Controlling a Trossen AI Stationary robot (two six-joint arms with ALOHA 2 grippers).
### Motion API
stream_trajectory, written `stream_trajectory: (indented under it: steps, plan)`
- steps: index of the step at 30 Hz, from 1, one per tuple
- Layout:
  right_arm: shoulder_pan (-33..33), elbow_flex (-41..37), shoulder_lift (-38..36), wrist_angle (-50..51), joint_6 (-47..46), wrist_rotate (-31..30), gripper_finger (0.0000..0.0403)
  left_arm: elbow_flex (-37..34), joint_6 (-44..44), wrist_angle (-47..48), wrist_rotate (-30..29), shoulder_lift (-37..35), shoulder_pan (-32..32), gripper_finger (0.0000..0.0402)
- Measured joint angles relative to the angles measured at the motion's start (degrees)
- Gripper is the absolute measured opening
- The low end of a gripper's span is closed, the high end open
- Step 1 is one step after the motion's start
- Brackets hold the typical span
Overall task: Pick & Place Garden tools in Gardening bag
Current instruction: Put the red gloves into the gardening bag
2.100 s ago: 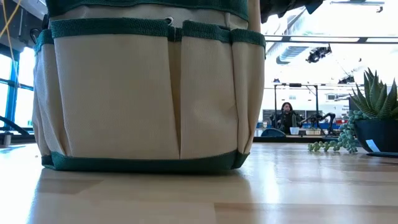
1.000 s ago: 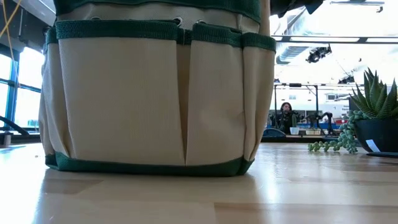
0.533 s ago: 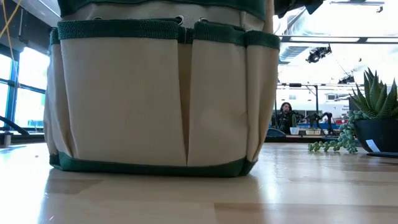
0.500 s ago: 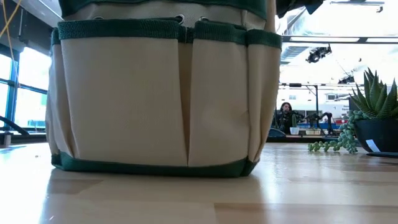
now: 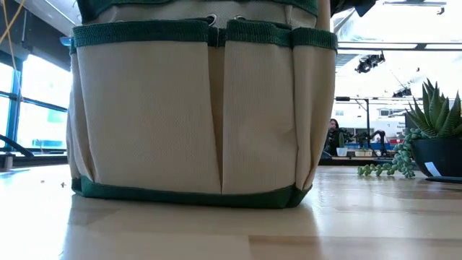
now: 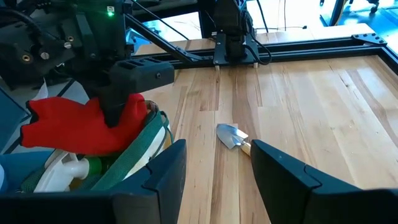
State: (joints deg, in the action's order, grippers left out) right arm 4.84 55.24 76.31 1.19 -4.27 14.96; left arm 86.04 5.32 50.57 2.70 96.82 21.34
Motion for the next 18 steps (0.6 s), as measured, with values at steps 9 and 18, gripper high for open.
stream_trajectory:
  steps: [9, 18]
  plan:
    - [0.0, 0.0, 0.0, 0.0, 0.0, 0.0, 0.0169, 0.0, -10.3, 0.1, -0.3, 0.0, 0.0, 0.0032]
    - [0.0, 0.0, 0.0, -0.1, 0.0, 0.0, 0.0169, 0.0, -29.1, 0.8, 2.7, 0.0, -3.8, 0.0032]
